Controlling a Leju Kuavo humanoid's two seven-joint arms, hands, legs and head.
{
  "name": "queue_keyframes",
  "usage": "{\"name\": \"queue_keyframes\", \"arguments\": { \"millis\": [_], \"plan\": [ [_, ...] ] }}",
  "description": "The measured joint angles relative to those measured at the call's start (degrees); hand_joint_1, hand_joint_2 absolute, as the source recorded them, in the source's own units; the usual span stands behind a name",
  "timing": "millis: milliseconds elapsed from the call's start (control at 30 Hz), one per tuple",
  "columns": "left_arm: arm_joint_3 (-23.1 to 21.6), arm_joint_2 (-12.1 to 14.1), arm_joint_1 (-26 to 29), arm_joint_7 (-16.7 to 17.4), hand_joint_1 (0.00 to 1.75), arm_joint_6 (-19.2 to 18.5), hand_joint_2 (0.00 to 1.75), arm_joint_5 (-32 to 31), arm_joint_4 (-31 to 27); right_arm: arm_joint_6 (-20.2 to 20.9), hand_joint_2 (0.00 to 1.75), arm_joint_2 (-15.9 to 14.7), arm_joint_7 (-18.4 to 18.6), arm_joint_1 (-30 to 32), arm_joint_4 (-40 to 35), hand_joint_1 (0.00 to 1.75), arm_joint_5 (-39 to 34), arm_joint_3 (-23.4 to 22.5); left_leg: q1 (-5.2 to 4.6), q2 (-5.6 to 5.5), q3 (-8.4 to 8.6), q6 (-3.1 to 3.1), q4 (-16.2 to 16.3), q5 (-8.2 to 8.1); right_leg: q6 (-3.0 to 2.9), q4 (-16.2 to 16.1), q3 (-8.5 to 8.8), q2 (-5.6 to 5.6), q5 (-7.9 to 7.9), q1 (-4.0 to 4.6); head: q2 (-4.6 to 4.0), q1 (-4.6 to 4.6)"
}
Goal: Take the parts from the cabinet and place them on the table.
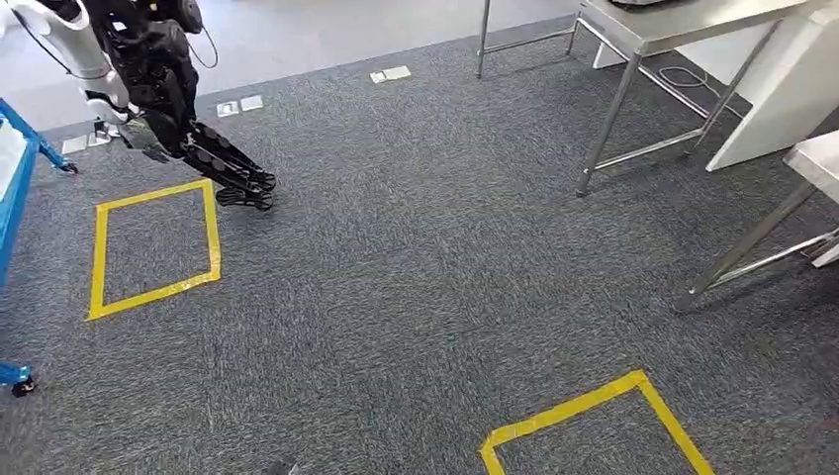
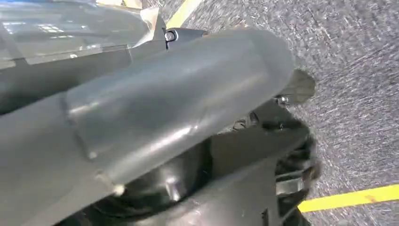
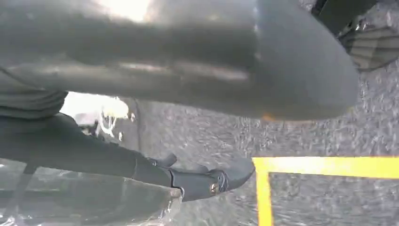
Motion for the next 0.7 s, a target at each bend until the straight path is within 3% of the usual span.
{"name": "queue_keyframes", "arguments": {
  "millis": [33, 67, 100, 133, 167, 200, 233, 267, 367, 400, 433, 467, 500, 533, 567, 600, 633, 667, 700],
  "plan": [
    [-0.2, 0.0, 0.0, 0.0, 0.0, 0.0, 0.0, 0.0, 0.0, 0.0, 0.0, 0.0, 0.1, 0.1, 0.0, 0.0, 0.0, 0.0, 0.12, 0.56, -2.74, -0.2, 5.4, -2.21, -0.1, 0.0, -0.08, -1.22, -0.09, 0.16, 0.0, 0.0],
    [-0.2, 0.0, 0.0, 0.1, 0.0, 0.0, 0.0, 0.0, 0.0, 0.0, 0.0, -0.1, 0.1, 0.2, 0.0, 0.0, 0.0, 0.0, 0.16, 0.72, -3.92, -0.28, 7.7, -2.69, -0.13, 0.0, -0.11, -2.0, -0.12, 0.23, 0.0, -0.07],
    [-0.2, 0.0, 0.1, 0.2, 0.0, 0.0, 0.0, 0.0, 0.0, 0.0, 0.0, -0.1, 0.1, 0.2, 0.0, 0.0, 0.1, 0.0, 0.22, 0.79, -3.91, -0.29, 7.6, -2.0, -0.14, 0.0, -0.12, -2.8, -0.14, 0.24, 0.0, -0.02],
    [-0.2, 0.0, 0.3, 0.3, 0.0, 0.0, 0.0, 0.0, 0.0, 0.0, 0.0, -0.1, 0.1, 0.1, 0.0, 0.0, 0.1, 0.0, 0.22, 0.87, -2.4, -0.22, 4.7, -0.03, -0.19, 0.0, -0.09, -3.57, -0.2, 0.27, 0.0, -0.09],
    [-0.3, 0.0, 0.3, 0.3, 0.0, 0.0, 0.0, 0.0, 0.0, 0.0, 0.0, -0.1, 0.1, 0.0, 0.0, 0.0, 0.1, 0.0, 0.21, 1.31, 0.21, -0.05, 0.1, 2.27, -0.19, 0.0, 0.01, -4.24, -0.25, 0.28, 0.0, -0.09],
    [-0.3, 0.0, 0.2, 0.3, 0.0, 0.0, 0.0, 0.0, 0.0, 0.0, 0.0, 0.0, 0.1, -0.1, 0.0, 0.0, 0.2, 0.0, 0.12, 2.61, 3.5, 0.23, -5.6, 4.46, -0.07, 0.0, 0.17, -4.85, -0.38, 0.3, 0.0, -0.09],
    [-0.3, 0.0, 0.1, 0.3, 0.0, 0.0, 0.0, 0.0, 0.0, 0.0, 0.0, -0.1, 0.1, -0.2, 0.0, 0.0, 0.2, 0.0, -0.22, 6.5, 6.08, 0.68, -10.0, 4.94, 0.01, 0.0, 0.44, -5.33, -0.48, 0.56, 0.0, -0.2],
    [-0.3, 0.0, -0.1, 0.3, 0.0, 0.0, 0.0, 0.0, 0.0, 0.0, 0.0, 0.0, 0.1, -0.2, 0.0, 0.0, 0.3, 0.0, -0.54, 6.22, 6.15, 0.9, -10.0, 4.92, 0.4, 0.1, 0.44, -5.71, -0.74, 1.08, 0.0, -0.09],
    [-0.3, 0.1, 0.0, 0.3, 0.0, 0.0, 0.0, 0.0, 0.0, 0.1, 0.0, 0.0, 0.0, -0.4, 0.0, 0.0, 0.3, 0.0, -0.93, 3.78, 5.62, 1.67, -10.2, 5.12, 0.94, -0.1, 0.91, -7.55, -0.87, 0.91, 0.0, 0.17],
    [-0.3, 0.1, 0.0, 0.3, 0.0, 0.0, 0.0, 0.0, 0.0, 0.1, 0.0, 0.0, 0.1, -0.5, 0.0, 0.0, 0.3, 0.0, -0.41, 2.94, 6.02, 2.31, -10.9, 5.66, 1.36, 0.1, 0.91, -7.79, -1.25, 1.17, 0.0, 0.11],
    [-0.3, 0.0, 0.1, 0.3, 0.0, 0.0, 0.0, 0.0, 0.0, 0.1, 0.0, -0.1, 0.0, -0.5, 0.0, 0.0, 0.3, 0.0, -0.28, 2.43, 6.05, 2.56, -11.1, 5.9, 1.53, 1.3, 0.18, -4.49, -2.01, 0.64, 0.0, 0.21],
    [-0.3, 0.0, -0.1, 0.3, 0.0, 0.1, 0.0, 0.0, 0.0, 0.1, 0.0, 0.0, 0.0, -0.5, 0.0, 0.0, 0.3, 0.0, -0.1, 1.9, 5.97, 2.97, -11.1, 6.12, 1.27, 4.3, -1.09, -1.91, -3.65, 0.61, 0.0, 0.43],
    [-0.4, 0.0, -0.2, 0.3, 0.0, 0.0, 0.0, 0.0, 0.0, 0.4, 0.0, 0.0, 0.0, -0.4, 0.0, 0.0, 0.3, 0.0, -0.09, 1.0, 5.85, 3.14, -11.1, 6.23, 0.99, 9.2, -3.38, -0.65, -5.8, 0.52, 0.0, 0.63],
    [-0.5, -0.1, -0.3, 0.3, 0.0, 0.0, 0.0, 0.0, 0.0, 0.5, 0.0, 0.0, 0.0, -0.3, 0.1, 0.0, 0.3, 0.0, -0.13, -0.09, 5.7, 3.21, -11.1, 6.28, 0.84, 15.0, -6.21, -0.2, -7.93, 0.49, 0.0, 0.66],
    [-0.6, -0.1, -0.2, 0.3, 0.0, 0.0, 0.0, 0.0, 0.0, 0.6, 0.0, -0.1, 0.0, -0.2, 0.1, 0.0, 0.3, 0.0, -0.17, -0.98, 5.65, 3.25, -11.0, 6.32, 0.97, 18.6, -8.04, -0.1, -8.87, 0.48, 0.0, 0.68],
    [-0.7, 0.0, -0.1, 0.3, 0.0, 0.0, 0.0, 0.0, 0.0, 0.6, 0.0, -0.1, 0.0, -0.1, 0.1, 0.0, 0.3, 0.0, -0.17, -1.86, 5.66, 3.24, -11.0, 6.34, 1.36, 19.5, -8.7, -0.09, -8.6, 0.4, 0.0, 0.7],
    [-0.7, 0.0, 0.0, 0.3, 0.0, 0.0, 0.0, 0.0, 0.0, 0.6, 0.0, -0.1, 0.0, -0.1, 0.2, 0.0, 0.3, 0.0, -0.16, -2.71, 5.72, 3.21, -11.0, 6.36, 1.92, 17.4, -7.92, -0.06, -7.29, 0.25, 0.0, 0.72],
    [-0.8, 0.0, 0.0, 0.3, 0.0, 0.0, 0.0, 0.0, 0.0, 0.6, 0.0, -0.2, 0.0, -0.2, 0.2, 0.0, 0.3, 0.0, -0.14, -3.48, 5.79, 3.16, -11.0, 6.39, 2.51, 13.4, -6.12, 0.11, -5.3, 0.1, 0.0, 0.76],
    [-0.8, -0.1, 0.0, 0.3, 0.0, 0.0, 0.0, 0.0, 0.0, 0.7, 0.0, -0.2, 0.0, -0.2, 0.2, 0.0, 0.3, 0.0, -0.08, -4.41, 5.86, 3.03, -10.9, 6.4, 3.12, 7.1, -3.25, 1.0, -2.61, -0.16, 0.0, 0.74]
  ]
}}
